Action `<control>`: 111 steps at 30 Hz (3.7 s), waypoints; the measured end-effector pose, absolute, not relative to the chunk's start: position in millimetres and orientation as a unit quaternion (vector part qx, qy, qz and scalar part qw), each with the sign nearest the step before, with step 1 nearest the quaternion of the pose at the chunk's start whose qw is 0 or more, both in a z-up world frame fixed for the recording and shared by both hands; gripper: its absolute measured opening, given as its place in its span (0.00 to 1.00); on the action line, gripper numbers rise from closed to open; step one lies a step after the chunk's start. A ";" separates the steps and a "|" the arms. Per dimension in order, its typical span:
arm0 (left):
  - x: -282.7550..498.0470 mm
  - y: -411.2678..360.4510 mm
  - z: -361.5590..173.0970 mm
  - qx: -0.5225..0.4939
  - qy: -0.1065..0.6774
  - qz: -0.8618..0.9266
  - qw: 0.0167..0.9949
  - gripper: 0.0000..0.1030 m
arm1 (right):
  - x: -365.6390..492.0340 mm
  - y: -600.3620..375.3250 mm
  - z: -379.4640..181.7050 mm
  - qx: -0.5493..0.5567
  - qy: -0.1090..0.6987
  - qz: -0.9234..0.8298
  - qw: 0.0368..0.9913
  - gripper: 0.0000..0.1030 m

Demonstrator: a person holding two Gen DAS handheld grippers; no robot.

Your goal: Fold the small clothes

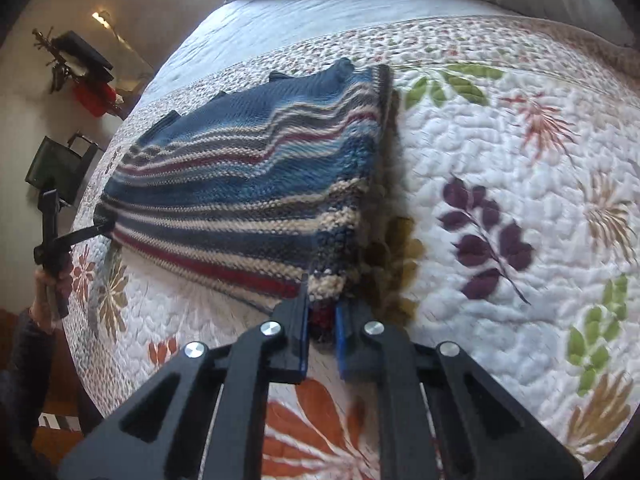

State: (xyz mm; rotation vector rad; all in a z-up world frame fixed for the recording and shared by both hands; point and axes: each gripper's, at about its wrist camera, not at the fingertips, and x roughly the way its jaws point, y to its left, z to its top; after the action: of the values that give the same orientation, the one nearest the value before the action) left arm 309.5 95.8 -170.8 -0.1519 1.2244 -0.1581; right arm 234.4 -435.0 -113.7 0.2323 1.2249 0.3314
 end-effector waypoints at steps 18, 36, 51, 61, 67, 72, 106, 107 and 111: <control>325.1 127.7 -167.8 -0.181 0.593 -0.097 0.779 0.80 | 254.5 -466.1 -133.1 0.212 0.587 0.158 0.765 0.63; 329.3 105.3 -173.8 -0.169 0.594 -0.079 0.783 0.21 | 257.1 -433.1 -144.2 0.201 0.581 0.193 0.765 0.19; 214.9 73.9 -123.2 -0.160 0.594 -0.136 0.777 0.20 | 142.3 -467.7 -89.0 0.156 0.583 0.191 0.774 0.17; 113.6 40.6 -129.1 -0.102 0.605 -0.148 0.776 0.21 | 26.8 -491.2 -101.9 0.147 0.602 0.154 0.769 0.18; 123.7 41.0 -177.1 -0.133 0.631 -0.111 0.756 0.23 | 31.6 -501.8 -160.0 0.193 0.619 0.127 0.751 0.20; 117.9 43.2 -166.4 -0.101 0.623 -0.111 0.767 0.34 | 29.8 -505.5 -152.3 0.182 0.616 0.132 0.755 0.33; 270.3 -22.9 -145.9 -0.046 0.541 -0.107 0.833 0.14 | 243.2 -470.2 -97.0 0.121 0.508 0.184 0.833 0.09; 270.9 -24.1 -146.3 -0.044 0.537 -0.103 0.836 0.14 | 245.6 -476.1 -99.8 0.119 0.511 0.165 0.835 0.09; 280.5 -35.6 -155.7 -0.033 0.536 -0.090 0.839 0.14 | 252.0 -500.8 -141.1 0.138 0.559 0.099 0.812 0.09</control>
State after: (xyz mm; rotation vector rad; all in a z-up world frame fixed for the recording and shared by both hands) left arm 280.5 -35.6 -155.7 -0.0702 1.1328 -0.1905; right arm 252.0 -500.8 -141.1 0.2941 1.1939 0.2109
